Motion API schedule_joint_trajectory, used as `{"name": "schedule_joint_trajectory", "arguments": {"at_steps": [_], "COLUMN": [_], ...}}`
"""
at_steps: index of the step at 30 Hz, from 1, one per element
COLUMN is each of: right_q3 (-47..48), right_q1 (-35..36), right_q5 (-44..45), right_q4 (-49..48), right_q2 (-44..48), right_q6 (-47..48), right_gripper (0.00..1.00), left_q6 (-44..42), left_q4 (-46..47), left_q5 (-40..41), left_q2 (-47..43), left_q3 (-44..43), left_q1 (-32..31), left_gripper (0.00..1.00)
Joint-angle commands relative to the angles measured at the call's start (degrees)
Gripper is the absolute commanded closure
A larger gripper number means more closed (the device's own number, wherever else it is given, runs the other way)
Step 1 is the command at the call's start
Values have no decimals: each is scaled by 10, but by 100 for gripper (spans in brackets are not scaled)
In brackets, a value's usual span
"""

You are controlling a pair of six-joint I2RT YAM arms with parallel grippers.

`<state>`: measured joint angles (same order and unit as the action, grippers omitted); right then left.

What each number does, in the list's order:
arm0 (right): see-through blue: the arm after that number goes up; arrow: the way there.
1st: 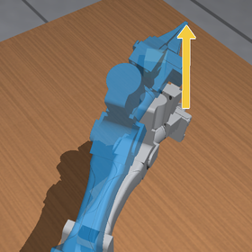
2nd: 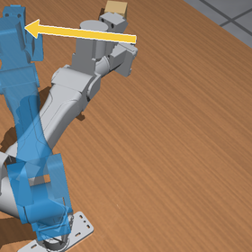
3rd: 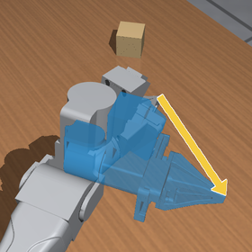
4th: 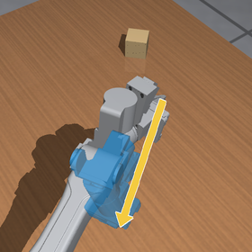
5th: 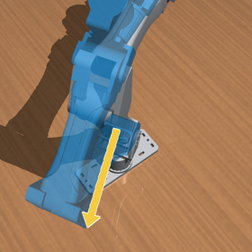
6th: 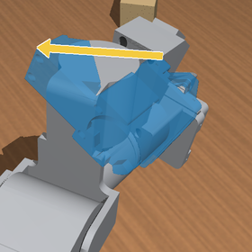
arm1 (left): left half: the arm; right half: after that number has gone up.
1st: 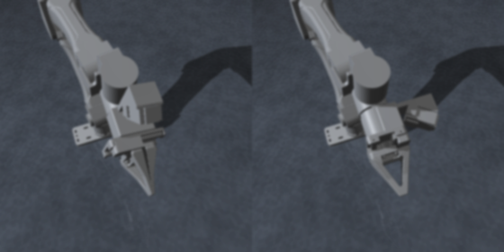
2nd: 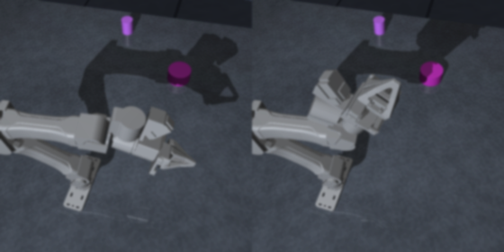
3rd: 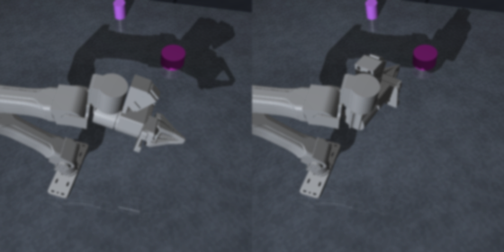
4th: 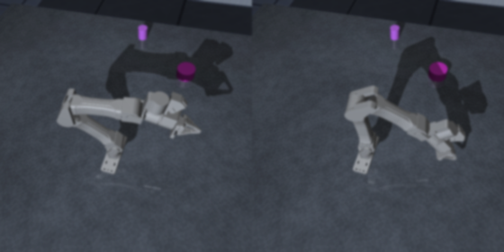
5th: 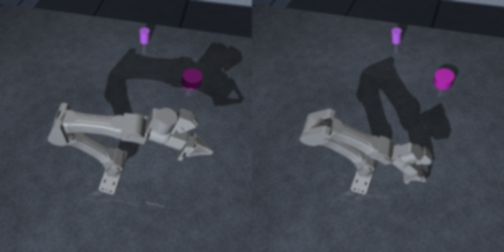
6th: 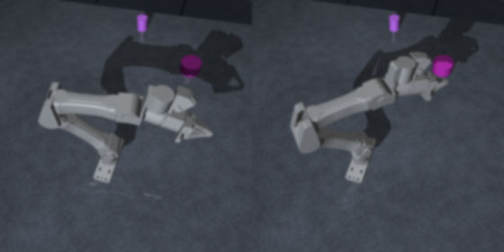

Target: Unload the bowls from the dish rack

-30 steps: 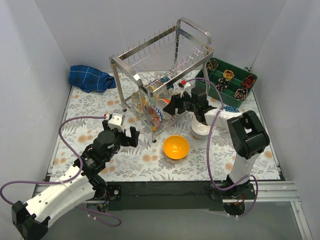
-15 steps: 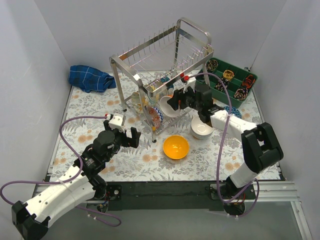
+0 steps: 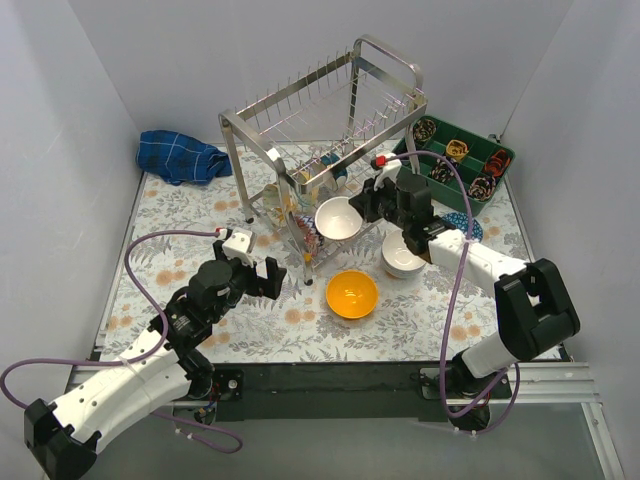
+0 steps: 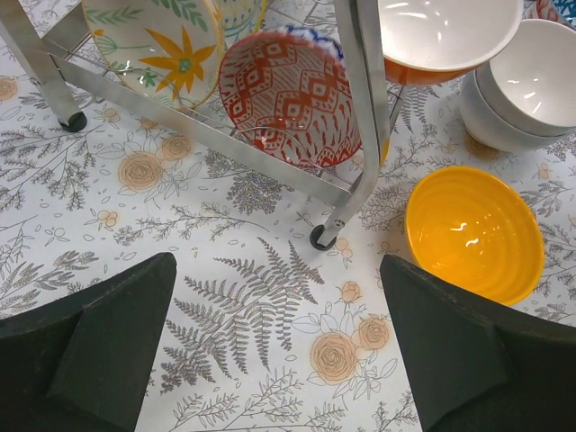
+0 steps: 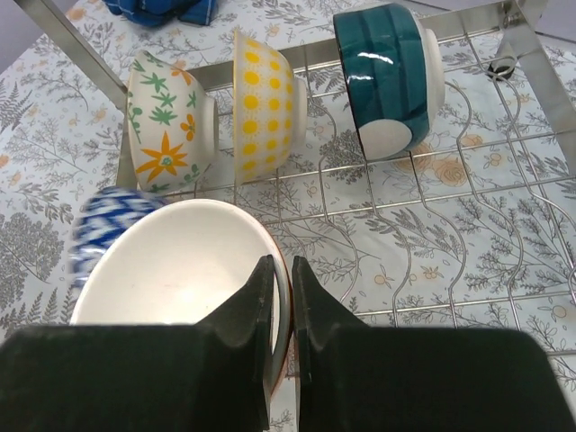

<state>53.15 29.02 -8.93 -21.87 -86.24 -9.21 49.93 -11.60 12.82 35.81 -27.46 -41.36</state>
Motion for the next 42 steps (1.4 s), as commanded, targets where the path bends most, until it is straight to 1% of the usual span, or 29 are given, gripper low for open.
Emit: {"name": "schedule_joint_trajectory", "arguments": {"at_steps": [1, 8, 12, 18, 23, 27, 31, 38, 41, 42], "right_q3": [-22, -57, -87, -148, -197, -246, -300, -345, -358, -372], "right_q1": [3, 3, 7, 29, 62, 75, 76, 76, 76, 76], "right_q5": [11, -6, -32, -61, -75, -74, -76, -61, -51, -47], "right_q4": [-22, 11, 37, 62, 53, 10, -68, -166, -194, -219], "right_q2": [27, 82, 139, 202, 223, 226, 214, 178, 176, 179], "right_q6": [-12, -12, 0, 26, 31, 16, 3, -16, -25, -27], "right_gripper": [98, 99, 99, 99, 99, 99, 99, 99, 99, 99], "left_q6": [-1, -2, -1, 0, 2, 2, 2, 1, 1, 1], "left_q4": [3, 3, 3, 3, 3, 3, 3, 3, 3, 4], "left_q5": [-15, -12, -8, 0, 8, 14, 19, 21, 24, 24], "left_q2": [0, -4, -5, -9, -14, -16, -19, -21, -20, -20], "left_q3": [-18, -18, -18, -18, -18, -17, -17, -15, -15, -15], "left_q1": [2, 3, 2, 3, 4, 4, 4, 4, 4, 4], "left_gripper": [2, 2, 2, 2, 2, 2, 2, 2, 2, 2]}}
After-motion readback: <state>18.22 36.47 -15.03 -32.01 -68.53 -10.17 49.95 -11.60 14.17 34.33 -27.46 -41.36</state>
